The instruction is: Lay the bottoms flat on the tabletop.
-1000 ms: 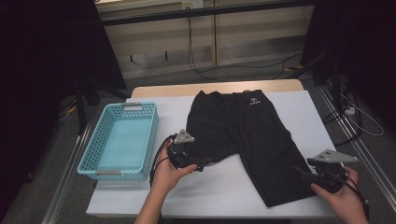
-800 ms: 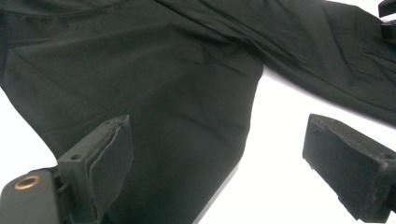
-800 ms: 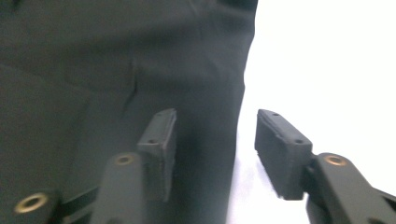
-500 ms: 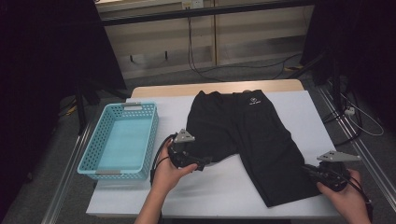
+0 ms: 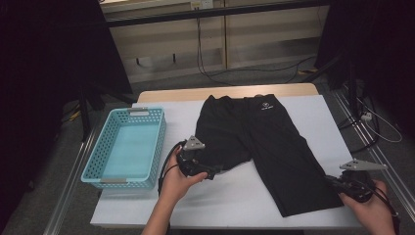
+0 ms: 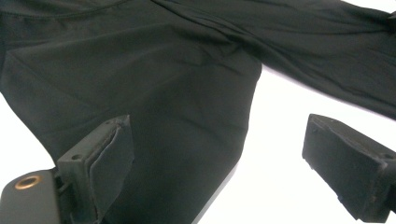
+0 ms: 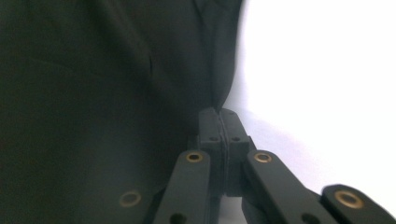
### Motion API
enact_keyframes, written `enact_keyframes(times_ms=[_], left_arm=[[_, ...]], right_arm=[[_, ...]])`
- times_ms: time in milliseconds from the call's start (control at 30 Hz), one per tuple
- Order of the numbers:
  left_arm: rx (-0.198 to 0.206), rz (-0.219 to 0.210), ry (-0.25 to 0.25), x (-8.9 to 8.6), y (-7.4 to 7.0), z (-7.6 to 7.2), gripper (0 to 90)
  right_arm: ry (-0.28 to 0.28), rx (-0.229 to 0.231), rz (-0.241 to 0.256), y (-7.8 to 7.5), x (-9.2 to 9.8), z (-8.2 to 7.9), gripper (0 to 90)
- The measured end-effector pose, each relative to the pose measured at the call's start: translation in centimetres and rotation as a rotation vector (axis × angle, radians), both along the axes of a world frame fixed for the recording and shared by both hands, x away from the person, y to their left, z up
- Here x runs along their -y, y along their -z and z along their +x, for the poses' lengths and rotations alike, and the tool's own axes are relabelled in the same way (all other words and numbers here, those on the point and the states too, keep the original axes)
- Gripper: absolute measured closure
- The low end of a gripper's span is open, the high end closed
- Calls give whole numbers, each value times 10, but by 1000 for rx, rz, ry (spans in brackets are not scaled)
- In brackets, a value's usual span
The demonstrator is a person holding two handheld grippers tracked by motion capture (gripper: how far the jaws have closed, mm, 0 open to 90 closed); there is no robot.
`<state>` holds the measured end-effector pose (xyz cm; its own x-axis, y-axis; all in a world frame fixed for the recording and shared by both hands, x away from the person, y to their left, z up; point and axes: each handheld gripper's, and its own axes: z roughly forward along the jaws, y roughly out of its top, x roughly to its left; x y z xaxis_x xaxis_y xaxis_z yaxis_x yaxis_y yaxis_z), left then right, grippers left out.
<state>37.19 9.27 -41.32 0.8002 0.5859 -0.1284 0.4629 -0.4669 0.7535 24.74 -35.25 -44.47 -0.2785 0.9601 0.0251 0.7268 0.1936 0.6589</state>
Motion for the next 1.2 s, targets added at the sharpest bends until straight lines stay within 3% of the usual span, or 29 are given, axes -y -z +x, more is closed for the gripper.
enact_keyframes(times_ms=[233, 633, 767, 1033, 1200], left_arm=[[1, -7, -6, -3, -2, 1, 92], [6, 3, -15, -5, -2, 2, 91], [9, 13, -18, -7, -1, 3, 91], [7, 12, -33, -11, 2, 6, 89], [6, 8, -50, -16, 2, 8, 83]], right_arm=[[13, -4, 27, 1, 4, -1, 900], [3, 1, -12, 0, 1, -3, 871], [-1, 20, -38, -1, -1, -2, 755], [-45, 98, -9, -6, -24, 9, 450], [-84, 116, 35, -5, -45, 21, 332]])
